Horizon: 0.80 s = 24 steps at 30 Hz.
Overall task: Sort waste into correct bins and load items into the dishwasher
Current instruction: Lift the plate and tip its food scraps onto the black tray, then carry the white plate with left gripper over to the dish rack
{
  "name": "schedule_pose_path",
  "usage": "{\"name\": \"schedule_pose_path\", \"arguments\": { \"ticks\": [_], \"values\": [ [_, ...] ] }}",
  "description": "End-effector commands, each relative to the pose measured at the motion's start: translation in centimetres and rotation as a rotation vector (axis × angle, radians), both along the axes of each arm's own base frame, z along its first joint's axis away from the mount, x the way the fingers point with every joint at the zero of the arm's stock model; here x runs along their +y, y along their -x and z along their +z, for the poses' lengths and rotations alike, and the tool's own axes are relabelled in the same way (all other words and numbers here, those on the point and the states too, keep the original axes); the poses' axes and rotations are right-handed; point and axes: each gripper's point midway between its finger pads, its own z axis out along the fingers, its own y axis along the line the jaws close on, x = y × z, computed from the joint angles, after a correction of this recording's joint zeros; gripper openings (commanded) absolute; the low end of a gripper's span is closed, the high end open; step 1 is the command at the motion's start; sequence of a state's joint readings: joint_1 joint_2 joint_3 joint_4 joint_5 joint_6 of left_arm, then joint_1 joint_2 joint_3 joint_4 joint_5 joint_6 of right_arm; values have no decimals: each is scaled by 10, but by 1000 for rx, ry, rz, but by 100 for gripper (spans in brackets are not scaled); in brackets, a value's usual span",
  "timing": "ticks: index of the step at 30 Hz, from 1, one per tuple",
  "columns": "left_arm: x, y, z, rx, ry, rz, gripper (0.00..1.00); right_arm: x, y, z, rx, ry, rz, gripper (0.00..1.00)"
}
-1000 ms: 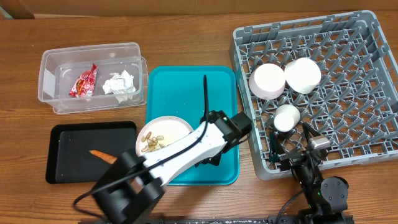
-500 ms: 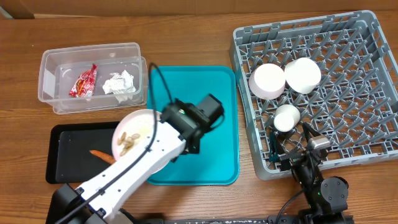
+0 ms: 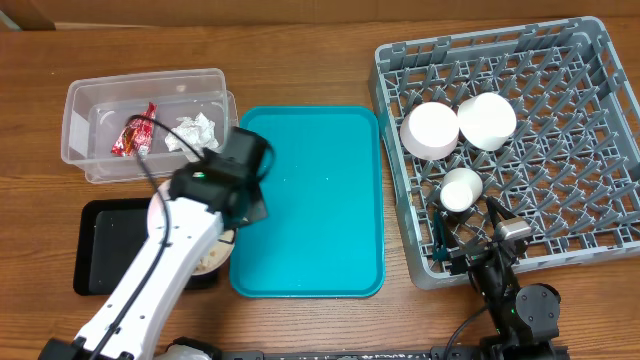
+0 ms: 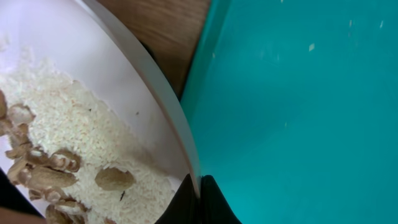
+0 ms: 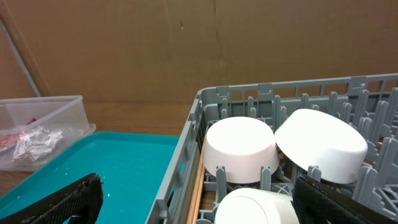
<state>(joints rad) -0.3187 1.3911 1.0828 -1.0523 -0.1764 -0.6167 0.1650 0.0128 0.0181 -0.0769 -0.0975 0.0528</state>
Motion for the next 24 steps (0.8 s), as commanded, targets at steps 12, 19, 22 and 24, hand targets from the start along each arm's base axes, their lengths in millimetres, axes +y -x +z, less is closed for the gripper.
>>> {"name": "schedule_pose_path", "arguments": {
  "ticks": [12,19,22,24],
  "values": [
    [34,-24,39,-186,379,72,4,-1,0,-2,-2,-5,-2,100],
    [29,-27,52,-229,533,46,4,-1,0,-2,-2,-5,-2,100],
    [26,-26,56,-232,603,41,5,-1,0,-2,-2,-5,-2,100],
    [27,-25,59,-239,635,49,5,-1,0,-2,-2,-5,-2,100]
  ]
}}
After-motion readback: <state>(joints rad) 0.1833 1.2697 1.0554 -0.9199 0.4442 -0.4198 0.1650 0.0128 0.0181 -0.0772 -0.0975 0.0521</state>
